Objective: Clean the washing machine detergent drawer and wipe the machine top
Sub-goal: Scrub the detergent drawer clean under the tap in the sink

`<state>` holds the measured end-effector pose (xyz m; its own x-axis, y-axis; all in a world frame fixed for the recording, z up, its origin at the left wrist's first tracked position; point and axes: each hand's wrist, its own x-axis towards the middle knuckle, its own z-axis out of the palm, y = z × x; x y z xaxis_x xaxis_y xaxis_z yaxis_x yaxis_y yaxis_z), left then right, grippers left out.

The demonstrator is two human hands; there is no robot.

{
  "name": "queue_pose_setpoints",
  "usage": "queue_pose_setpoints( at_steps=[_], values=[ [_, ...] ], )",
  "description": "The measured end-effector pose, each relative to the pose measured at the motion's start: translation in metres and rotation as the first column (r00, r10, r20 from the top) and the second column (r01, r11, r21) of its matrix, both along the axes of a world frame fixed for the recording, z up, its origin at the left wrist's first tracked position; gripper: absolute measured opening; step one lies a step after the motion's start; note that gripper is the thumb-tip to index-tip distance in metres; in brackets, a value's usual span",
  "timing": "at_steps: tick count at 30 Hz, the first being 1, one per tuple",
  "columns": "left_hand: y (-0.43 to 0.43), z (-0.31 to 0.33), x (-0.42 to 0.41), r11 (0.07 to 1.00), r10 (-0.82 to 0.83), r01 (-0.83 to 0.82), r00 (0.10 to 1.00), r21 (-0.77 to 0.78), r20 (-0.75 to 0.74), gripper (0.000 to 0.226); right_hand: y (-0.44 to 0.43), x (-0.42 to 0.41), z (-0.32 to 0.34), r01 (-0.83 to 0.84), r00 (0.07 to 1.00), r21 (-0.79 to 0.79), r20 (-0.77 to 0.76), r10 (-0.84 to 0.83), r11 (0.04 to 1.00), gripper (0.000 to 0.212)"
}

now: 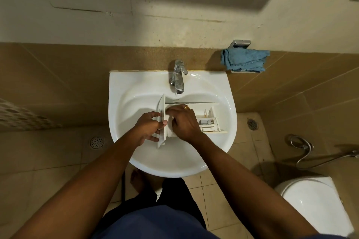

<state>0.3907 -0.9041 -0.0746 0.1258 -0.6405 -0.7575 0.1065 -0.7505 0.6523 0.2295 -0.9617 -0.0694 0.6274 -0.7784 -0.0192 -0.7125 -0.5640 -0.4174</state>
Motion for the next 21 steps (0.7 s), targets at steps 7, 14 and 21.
queue_pose_setpoints(
  at_steps=[7,14,21],
  values=[
    [0.0,0.0,-0.001,1.0,0.003,-0.003,1.0,-0.003,0.015,0.055,0.022,-0.022,-0.003,-0.105,0.987,-0.018,-0.121,0.102,0.994,0.061],
    [0.001,0.001,-0.001,1.0,-0.009,0.009,1.0,0.001,0.013,0.056,0.031,-0.038,-0.005,-0.138,0.989,-0.016,-0.054,0.137,0.99,0.054],
    [0.0,0.0,0.002,1.0,-0.001,0.001,1.0,-0.003,-0.017,0.054,0.054,-0.038,-0.006,-0.081,0.996,-0.031,-0.045,0.079,0.996,0.056]
  ],
)
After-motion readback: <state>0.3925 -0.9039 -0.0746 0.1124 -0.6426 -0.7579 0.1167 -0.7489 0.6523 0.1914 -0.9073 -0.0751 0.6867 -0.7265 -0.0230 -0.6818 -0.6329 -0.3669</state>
